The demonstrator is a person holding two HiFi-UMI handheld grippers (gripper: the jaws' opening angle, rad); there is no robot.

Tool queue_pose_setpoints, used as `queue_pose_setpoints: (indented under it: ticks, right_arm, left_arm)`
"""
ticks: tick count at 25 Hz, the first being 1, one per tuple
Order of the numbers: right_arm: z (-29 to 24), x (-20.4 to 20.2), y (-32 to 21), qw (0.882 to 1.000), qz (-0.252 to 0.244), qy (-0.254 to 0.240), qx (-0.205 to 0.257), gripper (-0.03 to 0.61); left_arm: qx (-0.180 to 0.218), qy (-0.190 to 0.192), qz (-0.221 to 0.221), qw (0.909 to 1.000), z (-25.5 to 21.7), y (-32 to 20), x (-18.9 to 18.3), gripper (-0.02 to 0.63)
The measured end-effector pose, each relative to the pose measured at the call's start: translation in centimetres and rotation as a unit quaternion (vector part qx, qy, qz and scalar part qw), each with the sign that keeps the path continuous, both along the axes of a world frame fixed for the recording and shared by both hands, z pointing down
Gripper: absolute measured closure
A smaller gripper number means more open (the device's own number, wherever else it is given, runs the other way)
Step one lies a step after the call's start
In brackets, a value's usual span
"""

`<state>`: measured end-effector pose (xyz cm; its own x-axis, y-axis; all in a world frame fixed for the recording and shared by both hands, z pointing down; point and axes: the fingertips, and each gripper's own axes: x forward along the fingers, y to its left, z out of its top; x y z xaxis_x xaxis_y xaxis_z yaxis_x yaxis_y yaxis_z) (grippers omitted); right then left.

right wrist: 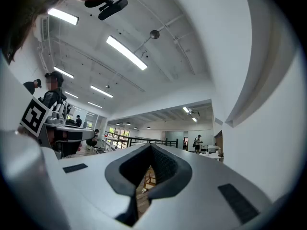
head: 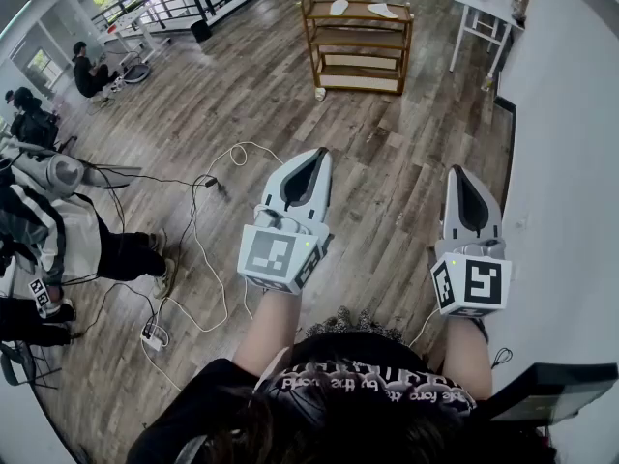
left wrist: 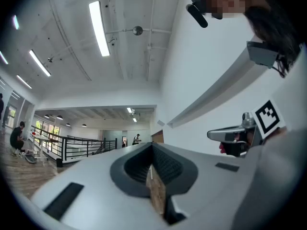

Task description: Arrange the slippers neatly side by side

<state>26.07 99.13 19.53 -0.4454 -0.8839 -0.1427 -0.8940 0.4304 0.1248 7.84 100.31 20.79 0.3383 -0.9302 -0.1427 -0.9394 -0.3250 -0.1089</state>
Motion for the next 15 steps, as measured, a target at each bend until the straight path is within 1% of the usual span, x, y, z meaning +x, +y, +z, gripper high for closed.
queue_pose_setpoints:
  ticks: [9,15]
  right_arm:
    - [0.8,0.0,-0.6,1.000,0.002,-0.002,-0.001,0.577]
    - [1.0,-0.7,-1.1,1.000,-0.017,-0.012,-0.010,0.575]
  left_arm:
    - [-0.002,0.002,0.000,1.0000,0.1,-0.5,-0.3,0.621]
    - [-0.004,0.007,0.002,1.0000,0.3,-1.1,-0.6,0.621]
